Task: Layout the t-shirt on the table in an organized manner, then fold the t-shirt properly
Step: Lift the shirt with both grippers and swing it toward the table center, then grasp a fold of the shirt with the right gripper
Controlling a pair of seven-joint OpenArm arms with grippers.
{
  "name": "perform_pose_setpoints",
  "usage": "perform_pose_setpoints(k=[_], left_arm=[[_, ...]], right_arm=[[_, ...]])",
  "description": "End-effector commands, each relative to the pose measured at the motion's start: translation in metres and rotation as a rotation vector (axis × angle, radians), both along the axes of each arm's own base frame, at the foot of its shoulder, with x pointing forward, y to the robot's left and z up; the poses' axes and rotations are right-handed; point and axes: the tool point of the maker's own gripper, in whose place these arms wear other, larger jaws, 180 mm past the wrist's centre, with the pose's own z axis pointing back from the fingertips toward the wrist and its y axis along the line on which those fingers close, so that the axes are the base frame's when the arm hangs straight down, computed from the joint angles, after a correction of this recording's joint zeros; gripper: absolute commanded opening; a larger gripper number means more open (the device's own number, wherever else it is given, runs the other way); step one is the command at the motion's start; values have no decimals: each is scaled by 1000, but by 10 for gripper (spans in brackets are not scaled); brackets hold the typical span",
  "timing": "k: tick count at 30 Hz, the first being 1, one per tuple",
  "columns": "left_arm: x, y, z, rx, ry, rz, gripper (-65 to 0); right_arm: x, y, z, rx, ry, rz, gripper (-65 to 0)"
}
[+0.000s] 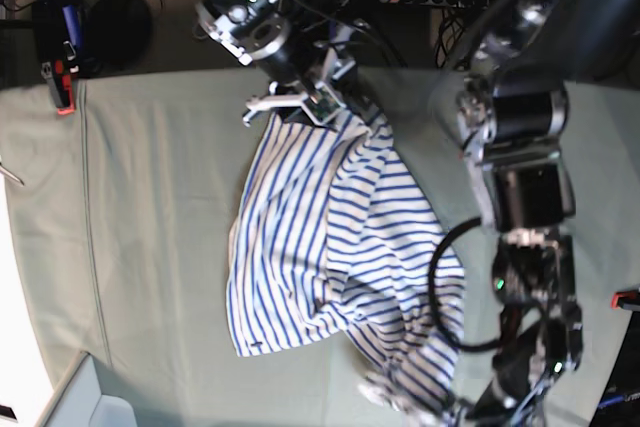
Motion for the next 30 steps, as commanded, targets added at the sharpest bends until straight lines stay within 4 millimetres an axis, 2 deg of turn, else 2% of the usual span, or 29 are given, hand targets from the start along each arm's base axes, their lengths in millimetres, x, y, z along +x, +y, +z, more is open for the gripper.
perform_pose_setpoints(k=[1,4,7,10,14,19,22,25,30], left_arm=[[3,13,33,16,-86,27,-238],[-13,43,17,29,-69,82,-218],[-42,79,-6,13,-52,169,-218],[-76,107,-42,8,9,242,-218],[-130,139,-94,16,113,333,-218],[-190,154,-155,34,268,379,-218],[-220,154,-177,58,334,378,-218],[-242,155,-188,81,375,377,-218],[-273,155,-190,130,406,371,-218]], right_arm=[[9,-3,19,38,-58,-22,-365],[20,-17,29,29,-95,-54,-364],[38,-31,36,14,-133,-91,-363],[63,-48,42,-6,-173,-132,-363],[95,-53,44,-24,-211,-137,-365],[142,-49,44,-38,-233,-130,-362],[170,-41,39,3,-201,-145,-357],[194,-39,27,23,-145,-150,-315],[234,-35,10,65,-38,-178,-256]])
